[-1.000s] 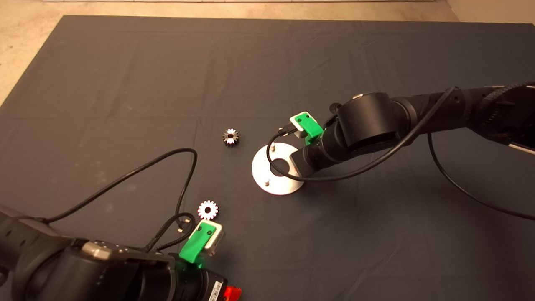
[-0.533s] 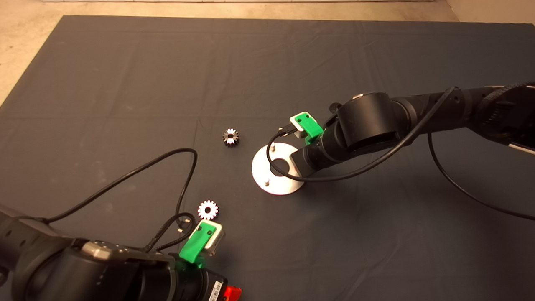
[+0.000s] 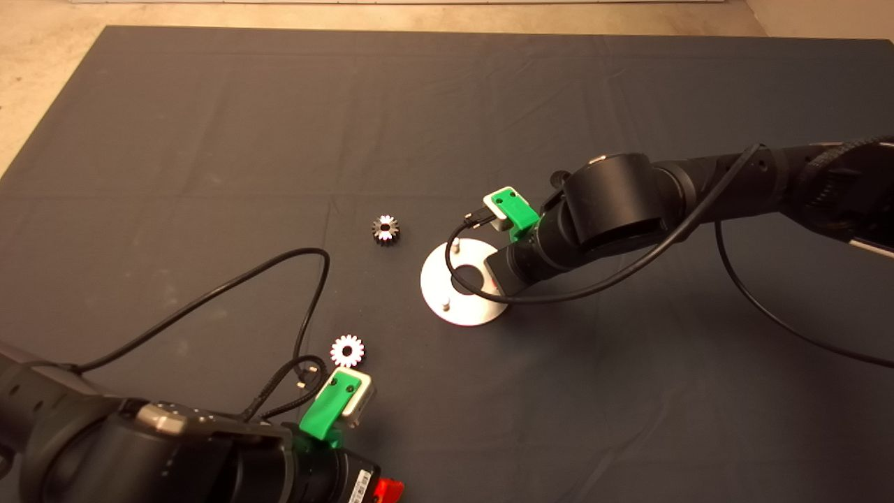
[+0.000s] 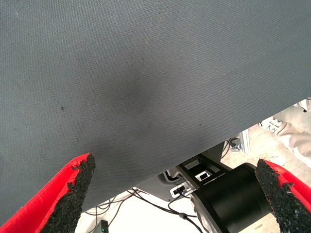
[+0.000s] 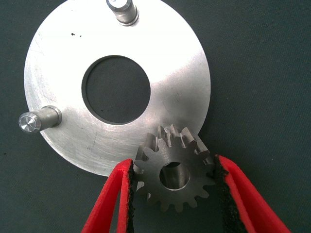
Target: Install three planetary gears onto the carrier pins
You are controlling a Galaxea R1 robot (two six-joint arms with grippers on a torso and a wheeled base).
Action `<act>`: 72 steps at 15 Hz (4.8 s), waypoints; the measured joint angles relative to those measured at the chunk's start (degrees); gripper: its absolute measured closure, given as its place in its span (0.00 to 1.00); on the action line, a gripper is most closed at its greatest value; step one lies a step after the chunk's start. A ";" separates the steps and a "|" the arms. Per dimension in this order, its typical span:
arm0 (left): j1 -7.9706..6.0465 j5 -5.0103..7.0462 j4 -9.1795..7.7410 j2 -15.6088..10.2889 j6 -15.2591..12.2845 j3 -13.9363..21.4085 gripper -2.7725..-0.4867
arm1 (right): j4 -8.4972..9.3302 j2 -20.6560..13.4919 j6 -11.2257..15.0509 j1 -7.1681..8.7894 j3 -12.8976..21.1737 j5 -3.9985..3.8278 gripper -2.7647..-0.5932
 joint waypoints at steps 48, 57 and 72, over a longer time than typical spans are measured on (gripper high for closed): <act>0.00 0.02 0.02 0.15 0.00 0.00 0.18 | -0.38 0.99 -1.93 -0.90 -2.45 0.52 0.51; 0.00 0.00 0.05 0.12 0.00 0.00 0.18 | -0.39 2.15 -1.85 -0.77 -2.34 0.50 0.40; -0.02 -0.02 0.05 -0.29 0.72 0.00 0.18 | 10.53 -16.35 24.77 14.45 32.99 0.09 0.26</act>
